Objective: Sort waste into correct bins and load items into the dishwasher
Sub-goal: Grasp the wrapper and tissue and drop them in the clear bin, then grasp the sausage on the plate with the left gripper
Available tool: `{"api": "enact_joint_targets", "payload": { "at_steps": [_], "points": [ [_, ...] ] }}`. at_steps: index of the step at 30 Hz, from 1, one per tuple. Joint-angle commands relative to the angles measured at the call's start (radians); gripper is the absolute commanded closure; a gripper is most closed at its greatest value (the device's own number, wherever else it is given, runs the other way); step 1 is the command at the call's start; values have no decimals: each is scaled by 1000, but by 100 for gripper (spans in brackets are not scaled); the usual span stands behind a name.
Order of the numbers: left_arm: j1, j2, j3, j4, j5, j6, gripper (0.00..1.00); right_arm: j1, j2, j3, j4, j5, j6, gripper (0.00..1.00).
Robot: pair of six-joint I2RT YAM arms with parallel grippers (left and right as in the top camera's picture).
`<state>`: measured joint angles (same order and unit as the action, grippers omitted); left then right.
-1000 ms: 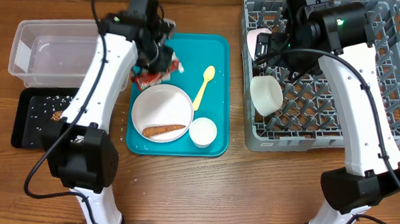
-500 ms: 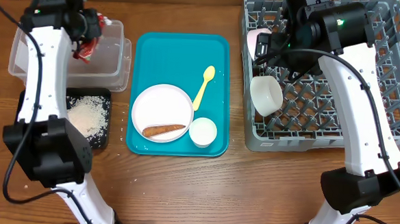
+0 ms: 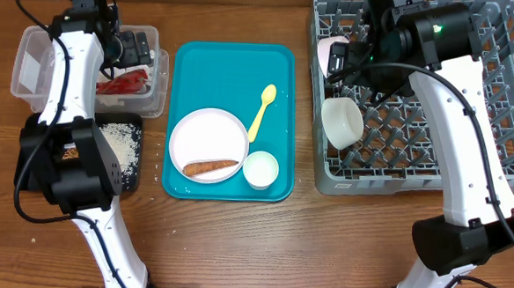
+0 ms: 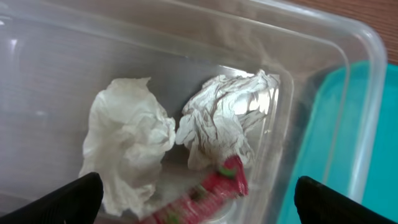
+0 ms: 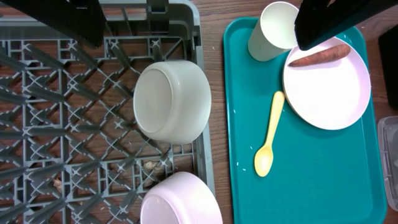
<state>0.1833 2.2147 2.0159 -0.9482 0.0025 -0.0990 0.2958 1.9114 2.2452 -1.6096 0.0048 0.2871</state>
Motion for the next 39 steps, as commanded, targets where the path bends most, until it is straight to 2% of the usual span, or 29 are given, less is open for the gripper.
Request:
{"api": "enact_joint_targets", "payload": {
  "at_steps": [1, 4, 8, 12, 15, 16, 17, 24, 27, 30, 34, 39],
  "points": [
    [-5, -58, 142, -76, -2, -6, 0, 1, -13, -1, 2, 4, -3, 0],
    [-7, -84, 269, -211, 18, -5, 0, 1, -13, -1, 2, 4, -3, 0],
    [-15, -123, 406, -401, 135, 8, 0, 1, -13, -1, 2, 4, -3, 0],
    [-40, -180, 434, -552, 228, 72, 0, 1, -13, -1, 0, 4, -3, 0],
    [-66, -219, 434, -682, 235, 119, 0, 1, -13, -1, -2, 4, -3, 0],
    [-75, -228, 434, -727, 234, 140, 1, 1, -13, -1, -2, 4, -3, 0],
    [-85, -237, 428, -742, 235, 162, 9, 1, -13, -1, 0, 4, -3, 0],
    [-208, -356, 145, -742, 196, 209, 10, 1, -13, -1, 0, 0, -3, 0],
    [-265, -361, 1, -735, 223, 285, 10, 1, -13, -1, 1, 0, -3, 0],
    [-325, -360, -152, -648, 227, 339, 9, 1, -13, -1, 3, 0, -3, 0],
    [-397, -350, -356, -452, 225, 441, 10, 1, -13, -1, -1, 0, -3, 0],
    [-423, -343, -509, -308, 171, 470, 9, 1, -13, -1, -9, 1, -4, 0]
  ]
}}
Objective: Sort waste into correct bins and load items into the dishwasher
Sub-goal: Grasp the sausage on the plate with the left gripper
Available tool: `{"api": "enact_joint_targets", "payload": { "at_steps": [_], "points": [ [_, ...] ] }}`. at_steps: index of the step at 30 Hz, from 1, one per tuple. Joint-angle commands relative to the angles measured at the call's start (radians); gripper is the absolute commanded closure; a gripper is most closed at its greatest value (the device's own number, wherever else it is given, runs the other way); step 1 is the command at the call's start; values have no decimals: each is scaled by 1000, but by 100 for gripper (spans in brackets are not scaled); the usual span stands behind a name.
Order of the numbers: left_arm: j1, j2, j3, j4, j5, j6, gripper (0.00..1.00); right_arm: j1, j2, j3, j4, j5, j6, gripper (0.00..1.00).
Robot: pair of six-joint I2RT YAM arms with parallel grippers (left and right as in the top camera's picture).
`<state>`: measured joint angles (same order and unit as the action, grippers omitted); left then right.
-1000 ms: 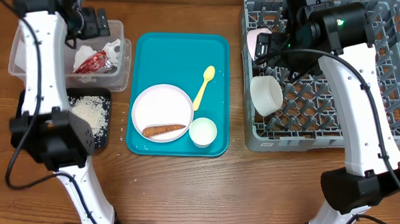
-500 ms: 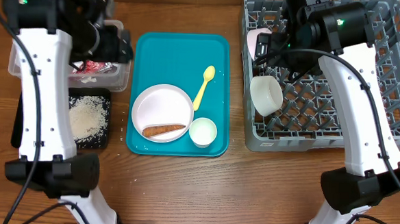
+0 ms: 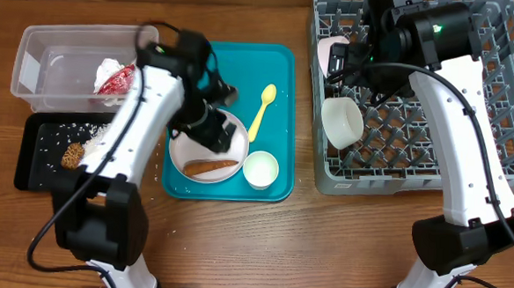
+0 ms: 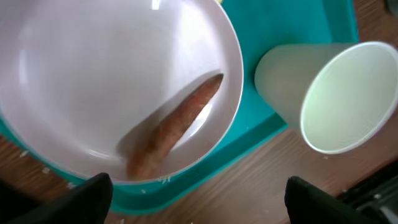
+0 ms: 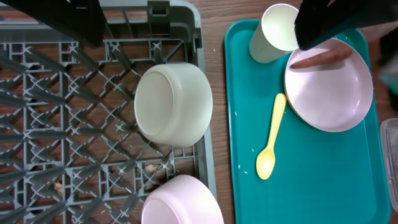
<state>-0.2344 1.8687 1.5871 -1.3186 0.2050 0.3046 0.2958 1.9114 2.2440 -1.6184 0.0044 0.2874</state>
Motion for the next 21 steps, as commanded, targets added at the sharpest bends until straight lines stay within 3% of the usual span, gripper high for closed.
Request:
{"api": "enact_joint_targets", "payload": {
  "at_steps": [1, 13, 21],
  "points": [
    [-5, 4, -109, 106, -31, 66, 10, 1, -13, 0, 1, 1, -4, 0],
    [-2, 7, -372, 406, -45, 152, 14, 1, -13, 0, -11, 1, -4, 0],
    [0, 8, -459, 516, -112, 151, 24, 1, -13, 0, -11, 1, -4, 0]
  ]
}}
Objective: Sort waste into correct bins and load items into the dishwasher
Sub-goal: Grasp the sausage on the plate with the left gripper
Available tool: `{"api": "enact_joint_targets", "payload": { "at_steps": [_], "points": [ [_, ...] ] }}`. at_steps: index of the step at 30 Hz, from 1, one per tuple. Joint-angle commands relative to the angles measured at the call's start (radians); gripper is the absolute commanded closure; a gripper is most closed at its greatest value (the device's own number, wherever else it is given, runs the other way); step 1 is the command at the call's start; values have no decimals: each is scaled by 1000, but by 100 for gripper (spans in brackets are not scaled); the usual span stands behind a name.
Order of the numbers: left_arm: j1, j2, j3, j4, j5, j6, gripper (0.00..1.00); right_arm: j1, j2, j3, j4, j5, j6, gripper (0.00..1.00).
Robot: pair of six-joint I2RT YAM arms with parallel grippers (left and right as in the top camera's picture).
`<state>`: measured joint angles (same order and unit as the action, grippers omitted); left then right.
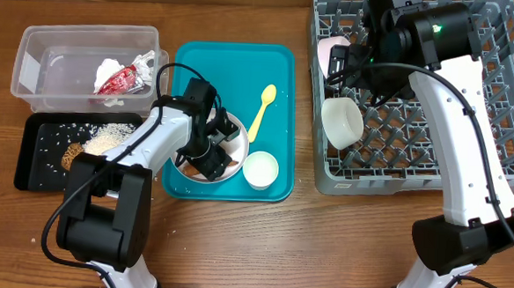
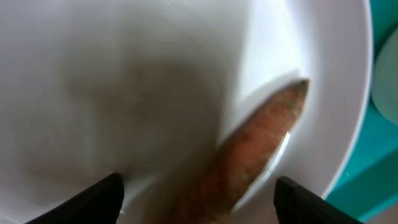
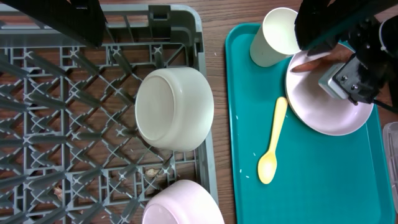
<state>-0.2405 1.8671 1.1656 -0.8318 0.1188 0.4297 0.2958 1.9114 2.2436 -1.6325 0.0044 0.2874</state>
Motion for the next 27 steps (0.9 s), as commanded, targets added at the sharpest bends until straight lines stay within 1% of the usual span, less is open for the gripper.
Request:
{"api": "enact_joint_targets", "payload": {
  "at_steps": [1, 2, 5, 6, 8, 14, 18, 19, 20, 23, 27],
  "points": [
    [6, 10, -45, 46, -26, 26, 26, 1, -13, 0, 3, 1, -4, 0],
    [6, 10, -55, 66, -26, 26, 29, 1, -13, 0, 2, 1, -4, 0],
    [6, 10, -93, 128, -26, 26, 46, 1, -13, 0, 2, 1, -4, 0],
    [6, 10, -101, 135, -25, 26, 60, 1, -13, 0, 2, 1, -4, 0],
    [6, 10, -101, 136, -26, 26, 77, 1, -13, 0, 3, 1, -4, 0],
    [6, 9, -93, 164, -25, -61, 78, 1, -13, 0, 3, 1, -4, 0],
    [6, 8, -3, 132, -24, -171, 86, 1, -13, 0, 3, 1, -4, 0],
    [6, 8, 26, 114, -24, -195, 89, 1, -13, 0, 3, 1, -4, 0],
    [6, 8, 62, 88, -24, -220, 92, 1, -13, 0, 3, 1, -4, 0],
    [6, 8, 196, -28, -24, -276, 93, 1, -13, 0, 3, 1, -4, 0],
    [7, 8, 412, -233, -28, -282, 95, 1, -13, 0, 3, 1, -4, 0]
  ]
}}
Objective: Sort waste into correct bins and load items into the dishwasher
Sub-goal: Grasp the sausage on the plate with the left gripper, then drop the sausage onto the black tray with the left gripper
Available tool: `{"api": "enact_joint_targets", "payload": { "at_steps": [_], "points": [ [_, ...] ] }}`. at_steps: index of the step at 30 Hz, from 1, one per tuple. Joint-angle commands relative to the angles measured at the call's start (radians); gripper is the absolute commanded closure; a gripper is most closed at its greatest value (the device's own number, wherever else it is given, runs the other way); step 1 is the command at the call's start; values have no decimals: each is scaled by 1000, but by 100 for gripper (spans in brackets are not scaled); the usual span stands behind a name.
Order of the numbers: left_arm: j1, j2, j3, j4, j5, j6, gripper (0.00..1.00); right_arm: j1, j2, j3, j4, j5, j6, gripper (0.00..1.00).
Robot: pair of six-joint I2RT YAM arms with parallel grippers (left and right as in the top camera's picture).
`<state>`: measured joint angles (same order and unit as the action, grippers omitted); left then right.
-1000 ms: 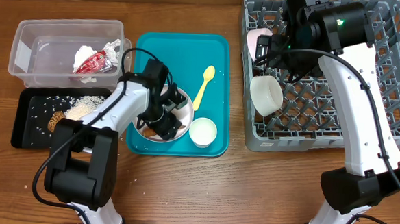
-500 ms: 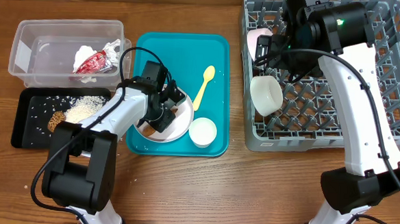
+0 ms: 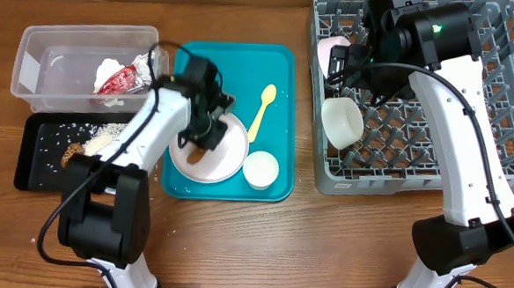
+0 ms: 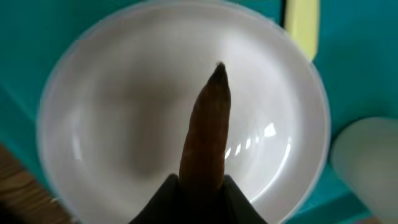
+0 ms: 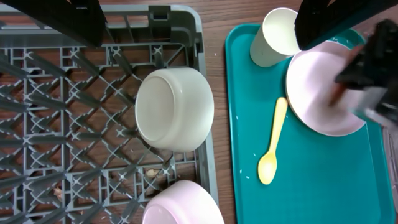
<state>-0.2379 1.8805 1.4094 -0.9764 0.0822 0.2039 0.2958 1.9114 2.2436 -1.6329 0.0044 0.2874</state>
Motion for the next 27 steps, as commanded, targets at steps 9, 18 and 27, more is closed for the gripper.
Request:
{"api": "enact_joint_targets", "payload": {
  "at_steps": [9, 18, 27],
  "points": [
    [61, -19, 553, -482, -164, -255, 96, 1, -13, 0, 3, 1, -4, 0],
    [294, -147, 562, -579, -164, -295, 96, 1, -13, 0, 3, 1, -4, 0],
    [500, -155, 418, -502, -160, -324, 96, 1, -13, 0, 3, 1, -4, 0]
  ]
}}
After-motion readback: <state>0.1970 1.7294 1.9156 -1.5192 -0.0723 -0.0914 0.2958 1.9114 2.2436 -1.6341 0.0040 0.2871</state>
